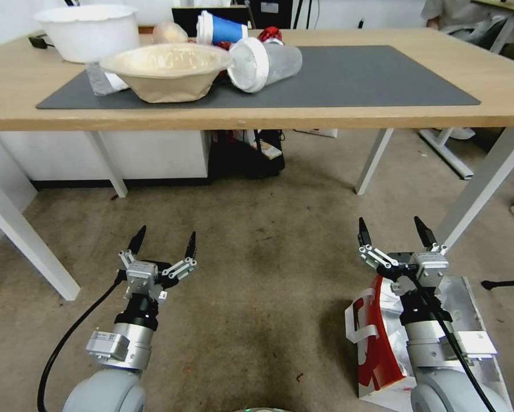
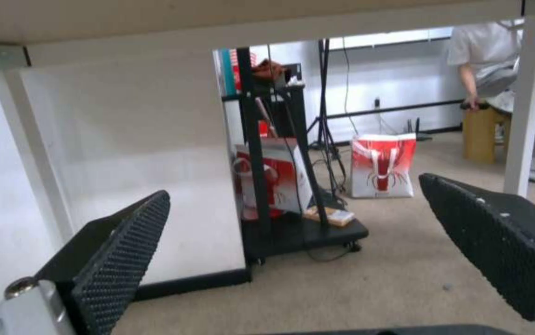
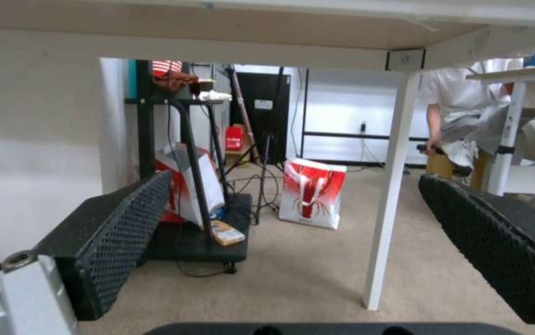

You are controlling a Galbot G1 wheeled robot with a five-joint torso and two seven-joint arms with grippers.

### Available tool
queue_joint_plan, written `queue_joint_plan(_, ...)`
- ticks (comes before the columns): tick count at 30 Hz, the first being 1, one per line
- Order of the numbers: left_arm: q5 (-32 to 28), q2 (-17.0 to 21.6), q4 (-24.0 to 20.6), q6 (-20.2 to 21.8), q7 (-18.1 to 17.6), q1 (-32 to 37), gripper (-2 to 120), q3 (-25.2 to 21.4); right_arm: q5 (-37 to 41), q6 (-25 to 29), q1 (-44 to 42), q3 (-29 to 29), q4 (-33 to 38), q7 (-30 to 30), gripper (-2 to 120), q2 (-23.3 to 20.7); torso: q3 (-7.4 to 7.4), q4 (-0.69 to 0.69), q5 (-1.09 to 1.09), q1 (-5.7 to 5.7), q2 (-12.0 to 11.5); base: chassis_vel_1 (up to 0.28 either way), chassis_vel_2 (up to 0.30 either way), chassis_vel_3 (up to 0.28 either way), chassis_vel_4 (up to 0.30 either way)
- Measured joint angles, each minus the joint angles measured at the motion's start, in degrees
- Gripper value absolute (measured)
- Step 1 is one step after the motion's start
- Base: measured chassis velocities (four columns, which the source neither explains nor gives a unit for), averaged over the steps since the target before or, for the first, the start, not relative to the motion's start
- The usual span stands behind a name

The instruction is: Pick up the food delivery bag from the floor and place it on the table.

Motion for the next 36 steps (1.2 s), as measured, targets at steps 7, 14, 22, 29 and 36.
queue_joint_plan(7, -0.04, -0.06, 0.05, -0.12, -0.07, 0.16, 100, -0.05, 0.01, 0.16, -0.03, 0.01, -0.05, -0.04, 100, 0.13, 0.00, 0.00, 0.00, -0.06, -0.08, 0.000, 0.000, 0.000, 0.000)
queue_joint_plan(14, -1.80, 0.12, 1.17, -3.89, -0.08, -0.33, 100, 0.00, 0.37, 0.25, -0.19, 1.80, -0.21, -0.46, 100, -0.29, 0.00, 0.00, 0.00, -0.06, 0.10, 0.000, 0.000, 0.000, 0.000)
queue_joint_plan(22, -2.33, 0.63, 1.40, -3.97, -1.41, -0.37, 100, -0.75, 0.85, 1.35, -0.45, 11.35, -2.29, -4.95, 100, -2.10, 0.00, 0.00, 0.00, -0.03, 0.26, 0.000, 0.000, 0.000, 0.000)
queue_joint_plan(29, -2.28, 0.15, 2.15, -2.99, -2.26, -0.62, 100, -0.63, 2.17, 4.49, 0.29, 19.64, -8.56, -8.16, 100, -2.80, 0.00, 0.00, 0.02, 0.00, 0.35, 0.000, 0.000, 0.000, 0.000)
queue_joint_plan(36, -1.43, -0.78, 3.47, -2.60, -3.04, 0.25, 100, -0.62, 5.01, 8.77, 1.65, 26.28, -17.56, -13.26, 100, -4.75, 0.00, 0.00, 0.00, 0.01, 0.43, 0.000, 0.000, 0.000, 0.000)
